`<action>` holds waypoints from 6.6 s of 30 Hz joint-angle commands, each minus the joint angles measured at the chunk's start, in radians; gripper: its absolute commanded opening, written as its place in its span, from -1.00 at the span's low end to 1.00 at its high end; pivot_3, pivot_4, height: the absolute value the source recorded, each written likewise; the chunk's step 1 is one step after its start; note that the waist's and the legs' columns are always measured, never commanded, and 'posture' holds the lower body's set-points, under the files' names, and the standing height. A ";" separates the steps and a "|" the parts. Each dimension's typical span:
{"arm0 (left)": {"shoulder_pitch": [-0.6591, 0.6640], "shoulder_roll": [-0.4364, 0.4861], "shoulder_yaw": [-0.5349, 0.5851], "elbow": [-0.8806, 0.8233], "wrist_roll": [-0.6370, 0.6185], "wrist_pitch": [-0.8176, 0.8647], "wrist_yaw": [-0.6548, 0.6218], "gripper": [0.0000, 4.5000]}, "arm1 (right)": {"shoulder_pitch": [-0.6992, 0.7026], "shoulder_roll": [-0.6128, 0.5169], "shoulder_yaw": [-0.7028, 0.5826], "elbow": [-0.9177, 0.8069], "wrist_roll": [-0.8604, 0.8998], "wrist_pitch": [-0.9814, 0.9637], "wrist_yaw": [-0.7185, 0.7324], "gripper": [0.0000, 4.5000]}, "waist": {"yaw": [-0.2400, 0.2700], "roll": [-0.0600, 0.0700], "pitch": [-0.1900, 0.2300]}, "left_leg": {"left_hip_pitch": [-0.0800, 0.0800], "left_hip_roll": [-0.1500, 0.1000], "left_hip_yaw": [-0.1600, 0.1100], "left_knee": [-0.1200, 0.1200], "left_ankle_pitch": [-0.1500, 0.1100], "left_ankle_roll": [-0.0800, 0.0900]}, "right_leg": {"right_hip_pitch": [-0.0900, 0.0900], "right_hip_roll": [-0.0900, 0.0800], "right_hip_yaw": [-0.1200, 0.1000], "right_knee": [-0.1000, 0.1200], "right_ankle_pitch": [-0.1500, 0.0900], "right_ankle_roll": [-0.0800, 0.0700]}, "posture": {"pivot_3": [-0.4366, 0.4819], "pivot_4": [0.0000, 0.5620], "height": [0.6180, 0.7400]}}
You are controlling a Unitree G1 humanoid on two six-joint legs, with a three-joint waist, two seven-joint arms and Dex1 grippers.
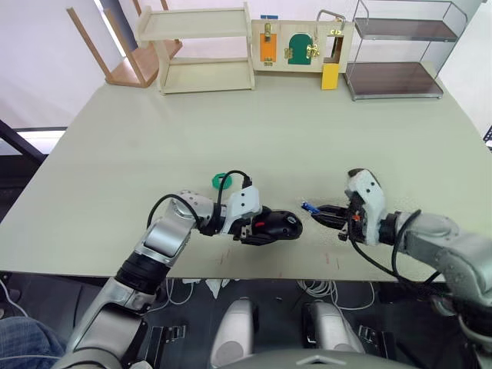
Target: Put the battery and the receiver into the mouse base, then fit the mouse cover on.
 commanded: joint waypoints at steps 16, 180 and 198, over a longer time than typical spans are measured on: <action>0.013 -0.002 -0.033 0.019 0.037 0.037 0.025 0.29 | -0.374 0.020 0.209 0.166 0.072 0.378 0.015 -0.97 | -0.002 0.001 0.000 | -0.001 0.000 0.000 0.000 0.000 0.000 | 0.000 0.000 0.000 0.000 0.000 0.000 | -0.05 -0.47 1.00; 0.082 0.022 0.080 -0.150 -0.100 0.027 0.031 0.96 | 0.358 0.127 -0.083 0.623 -0.222 -1.390 0.594 1.00 | -0.006 -0.003 -0.004 | 0.013 0.001 0.016 -0.016 0.000 0.000 | 0.001 0.002 0.015 -0.003 -0.001 -0.001 | -0.05 -0.47 1.00; 0.203 -0.129 0.503 -0.366 -0.332 0.140 0.478 0.96 | 0.357 0.157 -0.101 0.635 -0.160 -1.434 0.666 1.00 | -0.013 -0.004 0.002 | 0.013 0.001 0.019 -0.016 0.000 0.000 | 0.000 0.003 0.018 -0.003 0.002 0.003 | -0.05 -0.47 1.00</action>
